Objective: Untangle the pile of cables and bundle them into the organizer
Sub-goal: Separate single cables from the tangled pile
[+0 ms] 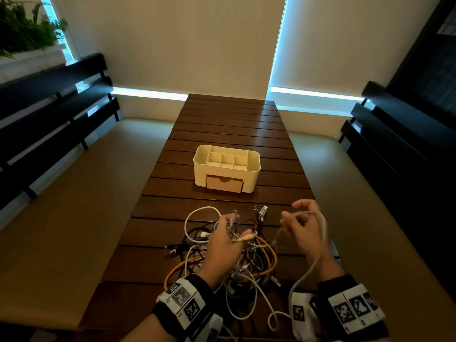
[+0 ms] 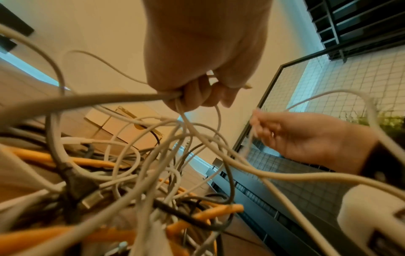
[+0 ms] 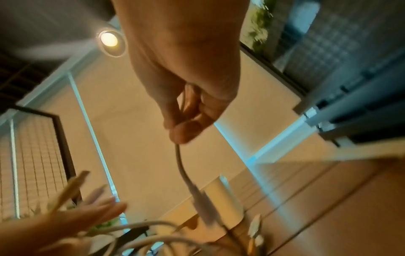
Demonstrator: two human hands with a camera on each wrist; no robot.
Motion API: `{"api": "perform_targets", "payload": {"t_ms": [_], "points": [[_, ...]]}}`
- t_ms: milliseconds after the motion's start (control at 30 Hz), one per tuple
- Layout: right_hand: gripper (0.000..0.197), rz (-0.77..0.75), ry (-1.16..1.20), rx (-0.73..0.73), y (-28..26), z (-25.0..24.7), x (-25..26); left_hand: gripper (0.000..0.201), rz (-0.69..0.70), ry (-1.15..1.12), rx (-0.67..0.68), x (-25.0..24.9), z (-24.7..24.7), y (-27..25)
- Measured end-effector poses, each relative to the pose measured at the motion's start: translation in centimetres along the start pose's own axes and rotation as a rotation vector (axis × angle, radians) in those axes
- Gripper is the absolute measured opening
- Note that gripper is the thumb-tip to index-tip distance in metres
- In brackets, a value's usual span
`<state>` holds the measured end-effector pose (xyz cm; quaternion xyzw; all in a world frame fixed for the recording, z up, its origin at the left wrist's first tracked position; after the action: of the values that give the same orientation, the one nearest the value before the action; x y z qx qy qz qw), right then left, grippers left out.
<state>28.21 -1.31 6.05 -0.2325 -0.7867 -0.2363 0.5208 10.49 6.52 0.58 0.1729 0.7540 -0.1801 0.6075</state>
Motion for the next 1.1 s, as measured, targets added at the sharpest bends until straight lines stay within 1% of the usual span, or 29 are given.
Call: {"api": "perform_targets", "payload": {"t_ms": [33, 100, 167, 200, 233, 267, 300, 333, 367, 400, 433, 467, 500, 533, 567, 600, 633, 667, 733, 767, 833, 867, 933, 1000, 1067, 1100], "points": [[0.022, 0.024, -0.210, 0.085, 0.1, -0.1, -0.8, 0.033, -0.002, -0.024, -0.026, -0.1, -0.6, 0.2], [0.022, 0.101, -0.703, 0.374, -0.5, 0.3, -3.8, 0.036, -0.007, -0.065, -0.060, -0.6, -1.6, 0.3], [0.018, 0.183, -1.101, 0.623, -2.0, 0.1, -7.1, 0.044, -0.020, -0.080, -0.033, -1.2, -2.0, 0.5], [0.026, 0.246, -1.245, 0.676, -2.5, -0.5, -8.2, 0.047, -0.029, -0.078, 0.008, -1.5, -2.0, 0.5], [0.036, 0.294, -1.336, 0.660, -2.7, -1.3, -8.5, 0.045, -0.034, -0.062, 0.062, -2.0, -2.0, 0.4], [0.041, 0.308, -1.347, 0.579, -2.4, -1.9, -7.8, 0.039, -0.026, -0.027, 0.117, -2.7, -1.8, 0.2], [0.041, 0.283, -1.299, 0.451, -1.9, -2.3, -6.3, 0.032, -0.006, 0.009, 0.163, -3.5, -1.7, 0.0], [0.040, 0.224, -1.186, 0.295, -1.2, -2.5, -4.6, 0.030, 0.017, 0.016, 0.198, -4.3, -1.7, -0.3], [0.037, 0.144, -1.003, 0.148, -0.8, -2.5, -2.5, 0.032, 0.031, -0.008, 0.230, -5.0, -1.8, -0.5], [0.031, 0.076, -0.765, 0.049, -0.8, -2.1, -0.6, 0.038, 0.035, -0.064, 0.259, -5.7, -1.7, -0.6], [0.023, 0.046, -0.468, 0.038, -1.1, -1.1, 1.0, 0.042, 0.028, -0.155, 0.285, -6.4, -1.6, -0.8], [0.019, 0.025, -0.193, 0.143, -1.7, 0.9, 2.5, 0.045, 0.013, -0.273, 0.305, -6.9, -1.4, -0.9], [0.024, -0.015, 0.024, 0.326, -2.7, 3.5, 4.1, 0.046, 0.002, -0.417, 0.321, -7.5, -1.2, -1.0], [0.028, -0.037, 0.116, 0.535, -4.3, 6.3, 5.3, 0.046, 0.001, -0.569, 0.331, -8.1, -1.1, -1.1], [0.026, -0.042, 0.133, 0.727, -6.1, 8.9, 5.9, 0.045, 0.011, -0.704, 0.333, -8.8, -1.1, -1.1], [0.020, -0.049, 0.079, 0.879, -7.8, 10.9, 5.8, 0.047, 0.029, -0.802, 0.318, -9.4, -1.4, -1.1], [0.018, -0.072, -0.008, 0.976, -9.1, 12.3, 5.1, 0.048, 0.051, -0.860, 0.281, -9.8, -2.1, -0.8], [0.019, -0.096, -0.094, 1.047, -9.9, 13.2, 4.2, 0.047, 0.072, -0.899, 0.215, -10.1, -3.5, -0.4], [0.023, -0.052, -0.240, 1.225, -11.3, 13.4, 1.4, 0.048, 0.104, -0.996, 0.020, -9.6, -7.7, 0.7], [0.022, -0.012, -0.302, 1.290, -11.7, 12.7, 0.1, 0.050, 0.098, -1.042, -0.080, -8.8, -10.0, 1.3], [0.015, 0.062, -0.436, 1.355, -11.6, 10.8, -2.2, 0.052, 0.029, -1.069, -0.246, -6.5, -13.5, 2.1], [0.011, 0.092, -0.517, 1.377, -11.4, 9.9, -3.4, 0.053, -0.014, -1.043, -0.307, -5.2, -14.6, 2.2], [0.016, 0.087, -0.666, 1.405, -11.0, 8.8, -4.7, 0.051, -0.091, -0.883, -0.379, -2.9, -15.3, 2.2], [0.021, 0.092, -0.743, 1.440, -10.9, 8.3, -5.4, 0.046, -0.155, -0.642, -0.388, -0.9, -14.6, 1.9], [0.038, 0.130, -0.764, 1.397, -10.2, 7.8, -5.9, 0.035, -0.213, -0.445, -0.308, 1.1, -12.8, 1.5], [0.046, 0.157, -0.750, 1.355, -9.7, 7.4, -5.8, 0.027, -0.239, -0.402, -0.246, 1.9, -11.7, 1.1]]}}
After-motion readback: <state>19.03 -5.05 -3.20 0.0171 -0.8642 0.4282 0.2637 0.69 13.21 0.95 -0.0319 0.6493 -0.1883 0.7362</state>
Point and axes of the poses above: each hand's wrist, its own y-axis towards the middle knuckle, its own z-axis out of the palm, x = y × z, the point moved 9 cm from there along y, towards the middle knuckle, and after that the axes turned 5 degrees about -y, right-handed, at the moved point
